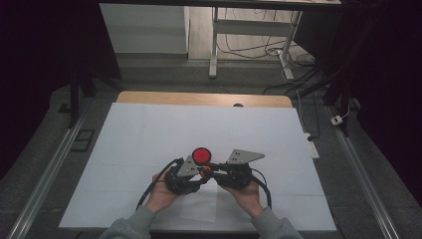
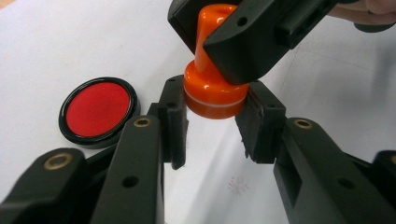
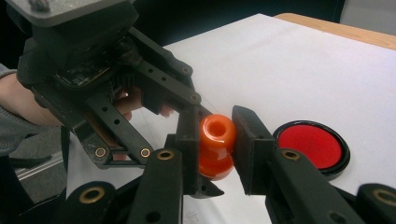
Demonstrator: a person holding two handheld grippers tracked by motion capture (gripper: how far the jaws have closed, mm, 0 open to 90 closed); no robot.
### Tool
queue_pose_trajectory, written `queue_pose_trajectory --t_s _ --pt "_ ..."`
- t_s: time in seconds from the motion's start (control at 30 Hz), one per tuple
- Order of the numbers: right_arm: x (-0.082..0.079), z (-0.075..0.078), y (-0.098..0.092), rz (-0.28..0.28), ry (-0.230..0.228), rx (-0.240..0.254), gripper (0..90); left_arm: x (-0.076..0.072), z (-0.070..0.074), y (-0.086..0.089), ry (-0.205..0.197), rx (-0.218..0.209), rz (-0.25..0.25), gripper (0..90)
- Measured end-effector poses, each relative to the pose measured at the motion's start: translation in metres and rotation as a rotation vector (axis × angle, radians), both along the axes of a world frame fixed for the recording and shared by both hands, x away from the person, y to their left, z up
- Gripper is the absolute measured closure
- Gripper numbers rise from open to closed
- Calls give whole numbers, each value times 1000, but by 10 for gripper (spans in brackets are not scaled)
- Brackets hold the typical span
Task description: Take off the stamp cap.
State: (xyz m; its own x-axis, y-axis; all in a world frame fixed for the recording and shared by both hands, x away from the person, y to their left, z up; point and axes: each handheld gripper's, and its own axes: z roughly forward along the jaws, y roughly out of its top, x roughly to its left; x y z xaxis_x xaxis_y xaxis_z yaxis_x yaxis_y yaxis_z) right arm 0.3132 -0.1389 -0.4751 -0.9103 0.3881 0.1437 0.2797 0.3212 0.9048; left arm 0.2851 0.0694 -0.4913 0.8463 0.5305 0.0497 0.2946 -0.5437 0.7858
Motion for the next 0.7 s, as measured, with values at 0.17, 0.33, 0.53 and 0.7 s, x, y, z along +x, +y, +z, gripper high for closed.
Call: queue_pose_trajectory --t_s 0.17,0.33,0.53,0.7 --pt "0 0 0 -1 -3 7 723 0 0 1 -8 2 -2 646" --pt "-1 0 1 -4 -7 -1 723 0 -1 1 -8 7 -2 648" --pt "-2 0 1 -5 -16 -1 724 -1 0 1 -9 5 1 649" --pt "-3 0 2 -10 -31 -2 726 -1 0 1 -7 4 2 650"
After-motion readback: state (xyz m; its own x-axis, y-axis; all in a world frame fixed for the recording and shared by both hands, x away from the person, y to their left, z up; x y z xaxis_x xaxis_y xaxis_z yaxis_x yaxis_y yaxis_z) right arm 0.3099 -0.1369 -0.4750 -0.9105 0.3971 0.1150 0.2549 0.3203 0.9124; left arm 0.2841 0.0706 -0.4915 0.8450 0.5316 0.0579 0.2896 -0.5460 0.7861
